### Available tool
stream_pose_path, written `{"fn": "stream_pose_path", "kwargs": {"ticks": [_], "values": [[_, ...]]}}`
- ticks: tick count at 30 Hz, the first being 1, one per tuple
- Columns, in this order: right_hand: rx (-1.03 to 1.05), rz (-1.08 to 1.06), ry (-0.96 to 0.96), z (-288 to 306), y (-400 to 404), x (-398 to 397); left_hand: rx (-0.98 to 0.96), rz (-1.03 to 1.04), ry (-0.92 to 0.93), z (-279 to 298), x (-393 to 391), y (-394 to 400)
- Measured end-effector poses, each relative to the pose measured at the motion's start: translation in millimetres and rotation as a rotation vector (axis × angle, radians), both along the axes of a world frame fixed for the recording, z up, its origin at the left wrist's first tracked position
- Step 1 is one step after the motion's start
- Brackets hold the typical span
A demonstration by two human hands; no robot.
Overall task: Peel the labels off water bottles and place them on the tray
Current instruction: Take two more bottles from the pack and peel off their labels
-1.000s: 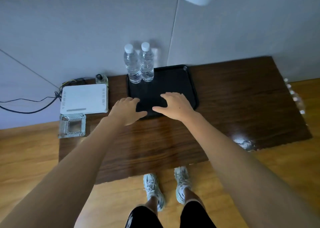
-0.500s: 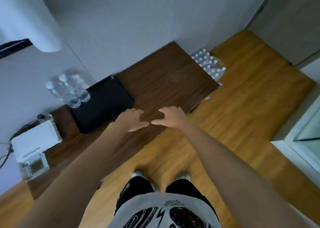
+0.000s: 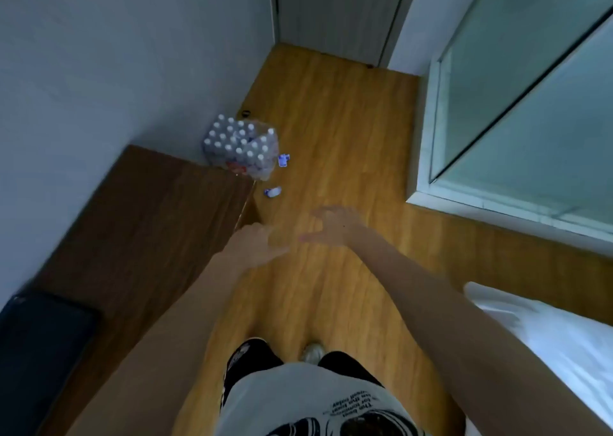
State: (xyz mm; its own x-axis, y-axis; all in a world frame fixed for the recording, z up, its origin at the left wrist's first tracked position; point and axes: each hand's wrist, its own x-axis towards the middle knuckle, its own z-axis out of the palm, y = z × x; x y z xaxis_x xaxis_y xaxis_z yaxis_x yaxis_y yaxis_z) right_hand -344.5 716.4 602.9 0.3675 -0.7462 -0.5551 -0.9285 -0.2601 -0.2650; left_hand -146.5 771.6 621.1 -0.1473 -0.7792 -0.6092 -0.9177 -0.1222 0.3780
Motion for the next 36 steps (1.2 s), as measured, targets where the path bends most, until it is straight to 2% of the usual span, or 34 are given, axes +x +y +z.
{"fn": "stream_pose_path", "kwargs": {"ticks": [8, 16, 24, 27, 30, 36], "values": [[0.068, -0.212, -0.016, -16.0, -92.6, -74.2, -0.015, -0.303, -0.085, -21.3, -71.9, -149.6], [0.079, -0.48, -0.038, -14.9, -232.6, -123.8, 0.015, -0.476, -0.083, -26.4, -127.8, -335.0], [0.044, -0.477, -0.024, -16.1, -382.8, -177.9, 0.002, -0.536, -0.085, -39.4, -176.1, -496.0], [0.093, -0.388, -0.014, -27.2, -453.0, -196.1, 0.047, -0.489, -0.059, -51.7, -189.4, -553.1], [0.105, -0.246, -0.017, -35.8, -533.7, -205.5, 0.057, -0.311, 0.002, -58.1, -200.7, -603.1], [0.096, 0.037, -0.026, -17.0, -674.4, -184.7, 0.075, -0.016, 0.079, -53.2, -189.7, -682.2]]}}
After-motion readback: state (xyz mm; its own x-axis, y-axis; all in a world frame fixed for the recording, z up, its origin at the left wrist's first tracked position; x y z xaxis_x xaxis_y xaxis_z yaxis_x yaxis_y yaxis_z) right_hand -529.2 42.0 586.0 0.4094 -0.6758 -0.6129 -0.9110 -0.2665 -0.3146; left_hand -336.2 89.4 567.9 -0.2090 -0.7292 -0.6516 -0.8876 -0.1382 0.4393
